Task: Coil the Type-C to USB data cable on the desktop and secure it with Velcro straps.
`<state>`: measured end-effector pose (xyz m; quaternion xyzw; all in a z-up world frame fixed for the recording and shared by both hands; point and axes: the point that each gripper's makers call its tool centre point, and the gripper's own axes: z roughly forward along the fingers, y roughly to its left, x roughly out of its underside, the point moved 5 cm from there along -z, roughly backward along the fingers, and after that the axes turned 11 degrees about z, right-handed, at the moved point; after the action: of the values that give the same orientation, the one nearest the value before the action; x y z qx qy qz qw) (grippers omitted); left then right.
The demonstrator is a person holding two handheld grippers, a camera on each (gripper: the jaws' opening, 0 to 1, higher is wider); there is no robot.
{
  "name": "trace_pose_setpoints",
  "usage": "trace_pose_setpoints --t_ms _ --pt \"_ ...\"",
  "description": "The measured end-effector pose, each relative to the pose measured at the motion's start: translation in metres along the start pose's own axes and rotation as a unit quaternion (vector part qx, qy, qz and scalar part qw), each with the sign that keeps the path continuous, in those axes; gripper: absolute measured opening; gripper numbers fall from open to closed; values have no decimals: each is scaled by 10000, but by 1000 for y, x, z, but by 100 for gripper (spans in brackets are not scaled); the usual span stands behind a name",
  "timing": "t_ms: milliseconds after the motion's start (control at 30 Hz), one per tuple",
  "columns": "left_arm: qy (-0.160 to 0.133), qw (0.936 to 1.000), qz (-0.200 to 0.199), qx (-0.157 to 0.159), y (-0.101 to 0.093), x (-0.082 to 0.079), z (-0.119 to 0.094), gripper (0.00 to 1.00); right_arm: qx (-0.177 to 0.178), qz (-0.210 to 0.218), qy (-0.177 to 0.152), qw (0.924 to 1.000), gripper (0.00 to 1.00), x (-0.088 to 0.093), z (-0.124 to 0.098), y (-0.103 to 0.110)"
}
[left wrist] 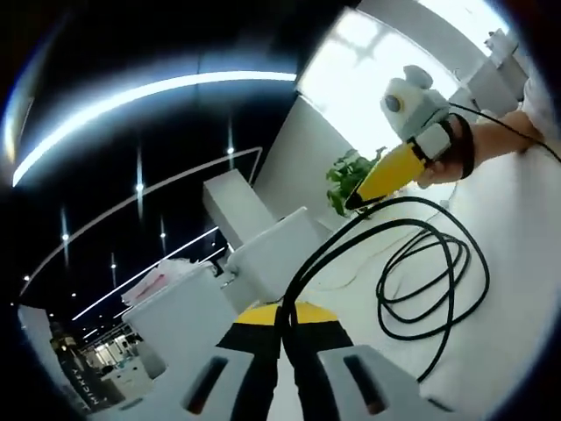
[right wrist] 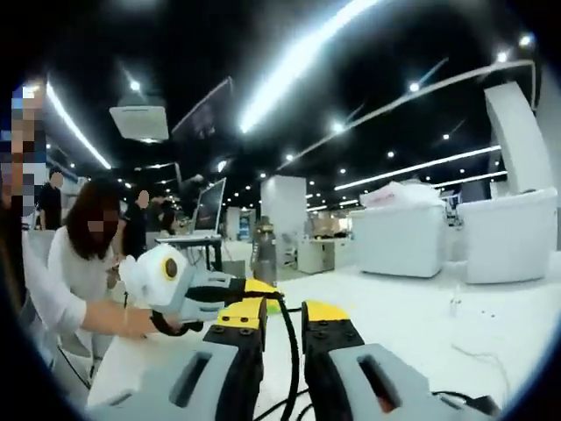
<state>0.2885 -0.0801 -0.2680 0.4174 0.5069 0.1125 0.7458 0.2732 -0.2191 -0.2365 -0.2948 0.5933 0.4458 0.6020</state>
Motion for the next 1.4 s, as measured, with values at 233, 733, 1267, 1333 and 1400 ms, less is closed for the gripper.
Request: trace_pose_setpoints --t_ms 233,733,1267,1333,1400 --pt "149 9999 49 -17 -2 -1 1 5 786 -1397 522 9857 29 25 14 -6" --pt "-48 9987 500 102 -12 -10 2 5 1239 -2574 1039 9527 5 34 10 -31" --pt "-175 9997 -92 172 -12 -3 1 5 409 -1921 912 9763 6 41 9 -18" --pt "-114 9996 -143 193 -12 -2 1 4 381 -1816 819 9792 9 41 9 -17" --pt "-11 9999 -123 114 -10 2 0 4 373 -1389 723 9870 16 39 9 -15"
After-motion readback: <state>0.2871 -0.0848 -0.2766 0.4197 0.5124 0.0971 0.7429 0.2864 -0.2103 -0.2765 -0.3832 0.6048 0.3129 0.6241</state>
